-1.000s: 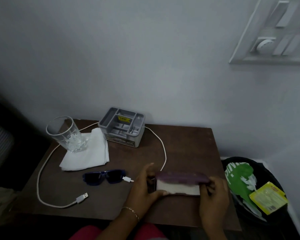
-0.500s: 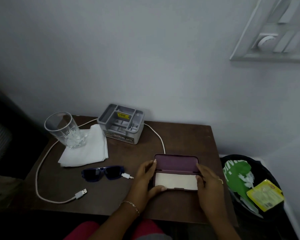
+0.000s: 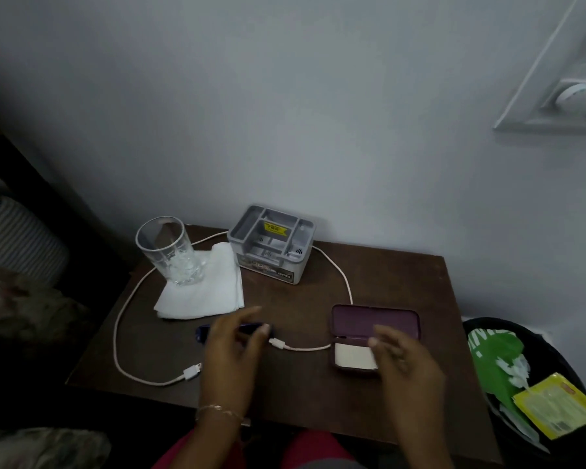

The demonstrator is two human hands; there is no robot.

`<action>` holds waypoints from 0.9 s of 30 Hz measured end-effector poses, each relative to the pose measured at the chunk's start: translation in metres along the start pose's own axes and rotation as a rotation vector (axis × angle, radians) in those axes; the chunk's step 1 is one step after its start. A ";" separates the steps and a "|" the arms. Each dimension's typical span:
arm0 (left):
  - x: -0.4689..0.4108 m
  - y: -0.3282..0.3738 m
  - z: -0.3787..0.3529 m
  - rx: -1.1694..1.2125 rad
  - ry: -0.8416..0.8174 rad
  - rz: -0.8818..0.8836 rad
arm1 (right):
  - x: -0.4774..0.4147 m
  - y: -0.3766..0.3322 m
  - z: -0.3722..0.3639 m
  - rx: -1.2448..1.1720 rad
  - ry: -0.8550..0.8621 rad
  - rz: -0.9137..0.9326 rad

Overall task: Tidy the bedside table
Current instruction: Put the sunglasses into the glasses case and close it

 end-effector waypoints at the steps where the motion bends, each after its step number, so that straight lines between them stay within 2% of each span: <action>1: -0.003 -0.014 0.015 -0.006 0.086 0.078 | 0.007 -0.005 -0.020 0.002 -0.093 -0.026; 3: -0.006 -0.048 0.037 -0.032 0.162 0.260 | 0.018 -0.015 -0.062 0.036 -0.270 -0.046; 5: -0.005 -0.071 0.045 -0.018 0.170 0.393 | 0.023 -0.023 -0.099 0.136 -0.360 -0.007; 7: -0.002 -0.082 0.043 0.048 0.154 0.486 | 0.023 -0.026 -0.128 0.304 -0.365 0.069; 9: 0.000 -0.087 0.037 0.130 0.124 0.530 | 0.021 -0.021 -0.145 0.403 -0.347 0.072; 13: 0.004 -0.098 0.035 0.214 0.158 0.594 | 0.019 -0.016 -0.149 0.280 -0.288 -0.018; 15: 0.003 -0.094 0.037 0.211 0.198 0.554 | 0.020 -0.020 -0.139 0.148 -0.281 -0.065; 20: -0.013 -0.038 0.034 0.176 0.257 0.252 | 0.005 -0.029 -0.095 -0.190 -0.278 -0.097; 23: -0.018 -0.004 0.002 0.251 0.132 0.169 | -0.015 -0.031 -0.043 -0.253 -0.196 -0.132; 27: -0.004 0.023 -0.063 0.357 -0.059 0.215 | -0.041 -0.025 0.033 -0.117 -0.054 -0.094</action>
Point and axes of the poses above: each hand's wrist, its own x-axis away from the middle knuckle, its own z-axis out of the back of the hand, y = z × x, the point moved 5 cm from there along -x, towards the middle knuckle, and after that the axes turned 15 degrees about -z, right-handed, at the moved point
